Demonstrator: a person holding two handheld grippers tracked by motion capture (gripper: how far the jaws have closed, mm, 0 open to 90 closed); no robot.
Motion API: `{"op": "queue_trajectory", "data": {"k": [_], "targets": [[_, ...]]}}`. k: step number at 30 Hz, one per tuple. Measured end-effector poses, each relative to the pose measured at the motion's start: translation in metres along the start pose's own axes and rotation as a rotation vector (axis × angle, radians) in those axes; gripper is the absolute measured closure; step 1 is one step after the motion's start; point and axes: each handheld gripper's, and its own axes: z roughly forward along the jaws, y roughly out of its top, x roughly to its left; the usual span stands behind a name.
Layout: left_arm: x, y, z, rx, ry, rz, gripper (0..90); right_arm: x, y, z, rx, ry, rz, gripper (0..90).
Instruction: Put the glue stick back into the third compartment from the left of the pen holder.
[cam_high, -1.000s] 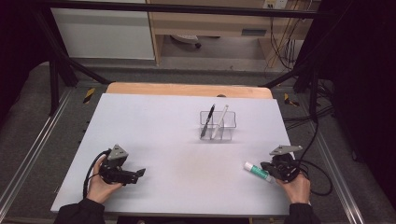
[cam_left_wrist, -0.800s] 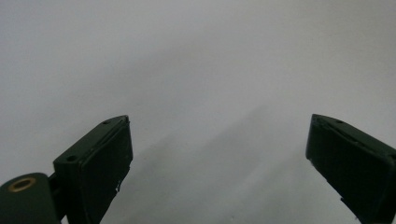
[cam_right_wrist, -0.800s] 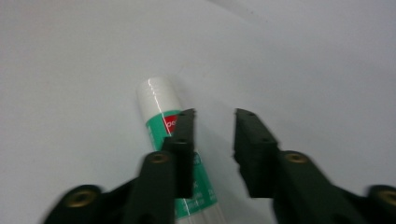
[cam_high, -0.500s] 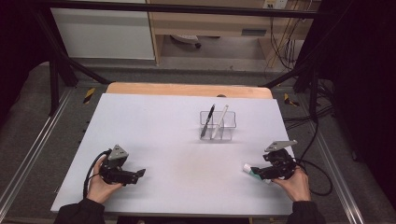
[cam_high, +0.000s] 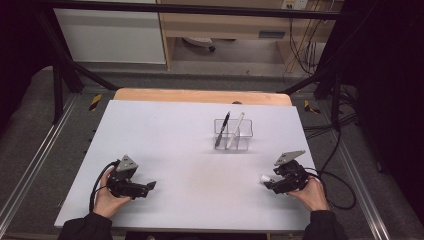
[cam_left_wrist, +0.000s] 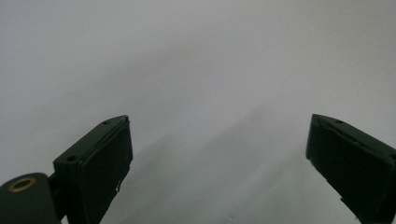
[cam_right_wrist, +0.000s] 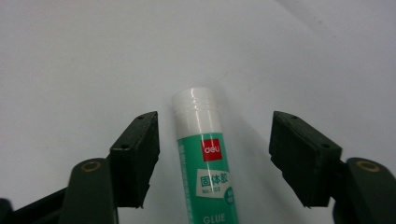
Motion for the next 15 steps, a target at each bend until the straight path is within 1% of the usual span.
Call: {"op": "queue_trajectory", "data": {"k": [2,4,7,12,15], "targets": [[-0.0001,0.0000,0.0001,0.001,0.000,0.001,6.8,-0.0012,-0.0001,0.0017,0.007,0.013,-0.004,37.1],[0.0001,-0.0001,0.0003,0.001,0.000,0.000,6.8,-0.0012,-0.0008,0.0029,0.006,0.016,-0.008,37.7],[-0.0001,-0.0002,0.0008,0.003,0.000,0.000,6.9,-0.0014,-0.0015,0.0027,0.004,0.017,-0.019,37.8],[-0.0001,-0.0001,0.0008,0.004,0.000,0.000,6.9,-0.0018,-0.0018,0.0009,-0.001,0.000,-0.026,37.6],[0.0001,-0.0002,0.0008,0.004,0.000,0.000,6.9,-0.0022,-0.0017,0.0009,-0.001,0.006,-0.032,38.2]]}}
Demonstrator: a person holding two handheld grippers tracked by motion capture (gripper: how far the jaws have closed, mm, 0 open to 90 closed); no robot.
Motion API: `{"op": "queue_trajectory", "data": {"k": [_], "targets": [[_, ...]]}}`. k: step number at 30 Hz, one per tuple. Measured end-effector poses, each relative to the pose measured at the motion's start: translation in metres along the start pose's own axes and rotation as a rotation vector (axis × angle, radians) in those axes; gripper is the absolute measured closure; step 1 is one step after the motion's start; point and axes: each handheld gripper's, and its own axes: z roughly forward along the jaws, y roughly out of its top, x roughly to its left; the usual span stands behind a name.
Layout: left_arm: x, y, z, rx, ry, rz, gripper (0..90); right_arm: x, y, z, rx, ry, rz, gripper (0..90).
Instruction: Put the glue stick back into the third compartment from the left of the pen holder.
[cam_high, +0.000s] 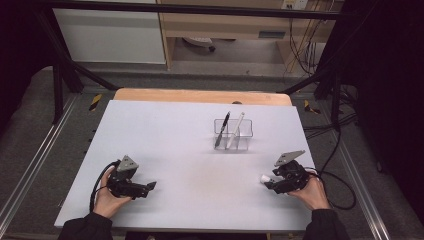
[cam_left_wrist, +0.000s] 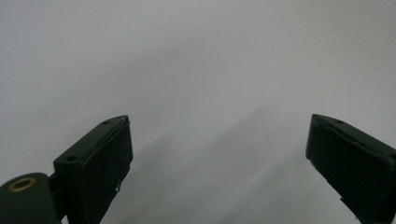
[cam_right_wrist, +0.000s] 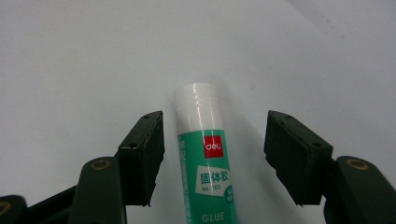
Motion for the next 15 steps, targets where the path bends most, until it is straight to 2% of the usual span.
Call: {"op": "queue_trajectory", "data": {"k": [8,12,15], "targets": [[0.0002,-0.0001,-0.0004,-0.002,0.001,0.000,6.9,0.0014,0.0032,0.0036,-0.008,0.027,-0.024,42.2],[0.0003,-0.0001,-0.0005,-0.002,0.001,0.000,7.0,0.0019,0.0055,0.0050,0.032,0.031,-0.044,42.2],[0.0001,-0.0001,-0.0002,-0.001,0.000,0.001,7.1,0.0005,0.0061,0.0047,0.058,0.033,-0.052,46.7]]}}
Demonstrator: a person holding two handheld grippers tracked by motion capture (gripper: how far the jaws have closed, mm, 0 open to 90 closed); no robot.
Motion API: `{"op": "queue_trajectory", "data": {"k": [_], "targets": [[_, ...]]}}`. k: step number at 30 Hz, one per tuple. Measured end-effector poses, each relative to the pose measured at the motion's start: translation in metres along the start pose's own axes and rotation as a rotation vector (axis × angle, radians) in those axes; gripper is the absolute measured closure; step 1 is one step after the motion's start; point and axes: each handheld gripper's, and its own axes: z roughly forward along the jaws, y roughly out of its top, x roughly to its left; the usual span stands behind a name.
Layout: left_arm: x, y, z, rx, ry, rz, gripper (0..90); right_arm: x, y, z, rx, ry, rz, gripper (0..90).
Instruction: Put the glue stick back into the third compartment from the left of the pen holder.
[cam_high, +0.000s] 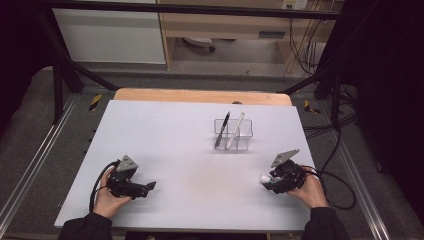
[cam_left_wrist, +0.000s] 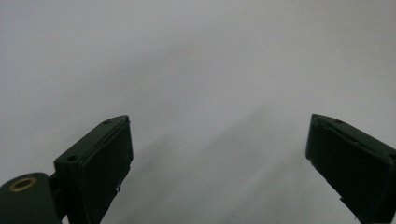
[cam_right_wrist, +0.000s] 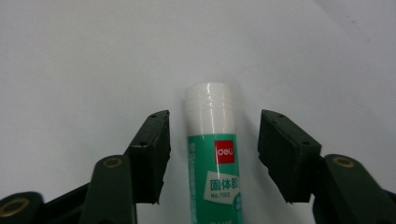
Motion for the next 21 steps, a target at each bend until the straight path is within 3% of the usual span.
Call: {"op": "queue_trajectory", "data": {"k": [3,21], "targets": [[-0.0001,0.0000,0.0001,0.000,0.000,0.000,7.1,-0.0025,-0.0008,-0.0015,0.010,0.017,0.002,52.6],[-0.0002,0.0000,0.0004,0.004,0.000,0.002,7.4,-0.0049,0.0014,0.0033,0.082,0.049,-0.054,64.6]]}}
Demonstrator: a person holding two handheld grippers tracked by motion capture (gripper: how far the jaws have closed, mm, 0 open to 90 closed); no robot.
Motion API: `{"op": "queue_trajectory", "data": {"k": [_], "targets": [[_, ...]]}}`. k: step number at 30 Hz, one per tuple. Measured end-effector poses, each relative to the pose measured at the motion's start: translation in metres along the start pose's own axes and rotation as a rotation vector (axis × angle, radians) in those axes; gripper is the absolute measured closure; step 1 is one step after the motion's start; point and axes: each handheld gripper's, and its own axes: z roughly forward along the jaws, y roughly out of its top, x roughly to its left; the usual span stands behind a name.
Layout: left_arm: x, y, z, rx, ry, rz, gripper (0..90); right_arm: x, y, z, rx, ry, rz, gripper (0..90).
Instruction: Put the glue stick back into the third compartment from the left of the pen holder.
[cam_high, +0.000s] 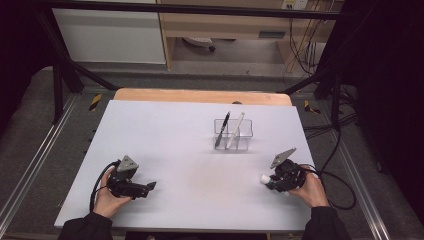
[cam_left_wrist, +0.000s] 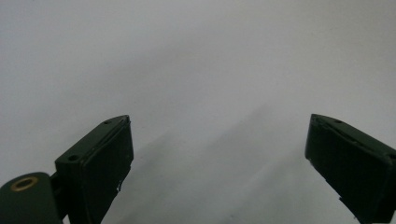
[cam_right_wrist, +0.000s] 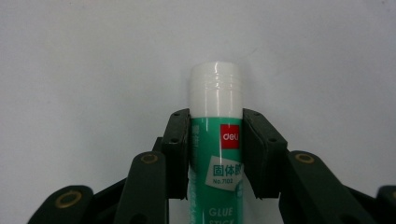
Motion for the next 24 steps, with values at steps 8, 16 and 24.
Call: {"op": "queue_trajectory", "data": {"k": [8,16,24], "targets": [[-0.0001,0.0000,0.0000,-0.002,0.000,0.000,7.5,0.0001,0.0029,-0.0003,0.023,0.003,-0.013,65.6],[0.0000,0.0001,-0.0003,-0.004,-0.002,-0.001,7.7,0.0017,0.0043,-0.0020,0.050,-0.006,0.018,66.0],[-0.0002,0.0001,0.0000,-0.003,-0.003,-0.002,7.7,0.0027,0.0061,-0.0083,0.031,-0.012,0.033,66.0]]}}
